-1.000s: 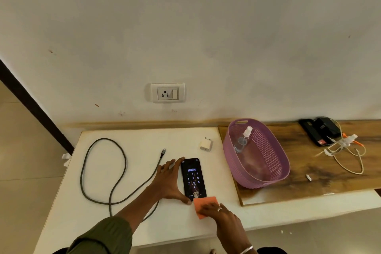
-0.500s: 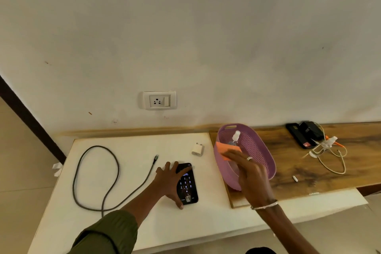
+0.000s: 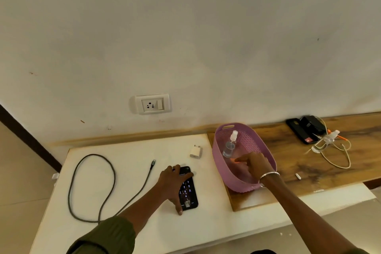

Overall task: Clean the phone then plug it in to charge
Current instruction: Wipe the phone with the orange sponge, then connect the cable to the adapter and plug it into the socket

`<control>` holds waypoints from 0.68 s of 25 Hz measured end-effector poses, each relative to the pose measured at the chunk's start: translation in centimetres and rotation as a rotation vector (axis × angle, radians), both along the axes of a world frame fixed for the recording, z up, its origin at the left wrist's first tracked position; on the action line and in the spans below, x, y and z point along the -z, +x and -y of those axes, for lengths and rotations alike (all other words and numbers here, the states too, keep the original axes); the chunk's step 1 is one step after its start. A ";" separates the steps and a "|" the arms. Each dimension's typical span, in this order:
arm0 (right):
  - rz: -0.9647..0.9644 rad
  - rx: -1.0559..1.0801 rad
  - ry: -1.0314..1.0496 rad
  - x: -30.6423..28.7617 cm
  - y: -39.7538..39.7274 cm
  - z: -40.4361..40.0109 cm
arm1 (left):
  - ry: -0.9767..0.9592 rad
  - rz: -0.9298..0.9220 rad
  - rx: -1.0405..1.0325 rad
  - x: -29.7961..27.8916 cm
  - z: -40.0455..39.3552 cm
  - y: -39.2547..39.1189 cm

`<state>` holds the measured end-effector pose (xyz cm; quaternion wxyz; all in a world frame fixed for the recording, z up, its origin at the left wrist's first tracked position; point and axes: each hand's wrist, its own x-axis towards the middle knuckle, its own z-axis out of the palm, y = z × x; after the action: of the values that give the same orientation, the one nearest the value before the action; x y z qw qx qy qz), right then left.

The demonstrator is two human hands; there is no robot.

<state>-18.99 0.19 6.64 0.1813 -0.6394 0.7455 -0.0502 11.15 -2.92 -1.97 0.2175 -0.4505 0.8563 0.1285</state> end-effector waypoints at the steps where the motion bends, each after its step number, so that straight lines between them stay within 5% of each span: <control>1: 0.018 -0.002 0.026 0.3 0.2 0.4 | 0.006 -0.013 0.000 0.2 0.1 0.0; 6: 0.139 0.125 0.180 2.8 0.8 1.4 | 0.028 -0.024 -0.001 0.8 0.5 -0.5; 10: 0.062 0.077 0.297 3.1 0.0 1.7 | 0.025 -0.048 -0.001 0.9 0.3 -0.5; 17: -0.035 0.036 0.025 0.9 -1.5 0.9 | 0.024 -0.017 0.010 0.5 0.1 -0.7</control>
<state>-20.52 -0.75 5.78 0.1751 -0.6242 0.7607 -0.0332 10.46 -3.06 -2.48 0.2161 -0.4424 0.8588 0.1416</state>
